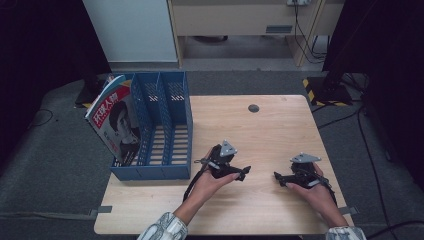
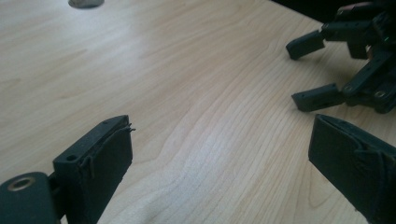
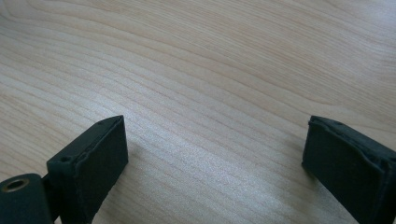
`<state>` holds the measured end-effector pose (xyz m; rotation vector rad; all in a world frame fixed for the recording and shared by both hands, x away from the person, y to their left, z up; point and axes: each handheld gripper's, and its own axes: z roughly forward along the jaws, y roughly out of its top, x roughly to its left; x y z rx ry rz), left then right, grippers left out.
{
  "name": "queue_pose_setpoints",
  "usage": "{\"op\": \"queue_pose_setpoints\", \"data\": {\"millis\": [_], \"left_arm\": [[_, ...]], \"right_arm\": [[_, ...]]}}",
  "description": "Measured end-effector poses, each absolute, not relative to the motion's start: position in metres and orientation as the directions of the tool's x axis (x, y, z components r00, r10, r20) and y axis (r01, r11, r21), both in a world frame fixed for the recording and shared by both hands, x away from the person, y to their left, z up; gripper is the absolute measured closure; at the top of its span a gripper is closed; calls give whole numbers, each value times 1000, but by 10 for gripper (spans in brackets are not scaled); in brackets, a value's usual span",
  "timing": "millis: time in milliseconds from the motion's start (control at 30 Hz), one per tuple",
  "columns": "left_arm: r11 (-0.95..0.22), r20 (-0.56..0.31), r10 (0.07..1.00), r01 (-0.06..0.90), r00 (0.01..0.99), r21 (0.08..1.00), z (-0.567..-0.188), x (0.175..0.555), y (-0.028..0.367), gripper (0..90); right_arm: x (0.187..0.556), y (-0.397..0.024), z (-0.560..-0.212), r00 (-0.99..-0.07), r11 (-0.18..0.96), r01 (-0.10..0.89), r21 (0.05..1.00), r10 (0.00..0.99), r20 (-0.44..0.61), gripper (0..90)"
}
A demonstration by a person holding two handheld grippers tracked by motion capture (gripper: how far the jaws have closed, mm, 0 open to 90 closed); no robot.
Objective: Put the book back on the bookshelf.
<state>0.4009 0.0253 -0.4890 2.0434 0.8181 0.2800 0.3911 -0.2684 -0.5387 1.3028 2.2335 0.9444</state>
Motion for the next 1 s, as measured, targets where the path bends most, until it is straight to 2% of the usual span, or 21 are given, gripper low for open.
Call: {"op": "queue_pose_setpoints", "data": {"millis": [467,1000], "left_arm": [[-442,-59,718,519,694,732,-526,423,14,61],[-452,-1,768,542,641,708,-538,431,17,53]], "right_arm": [[390,-269,-539,-502,347,604,717,865,4,71],[390,-269,-539,-500,345,605,718,866,5,71]]}}
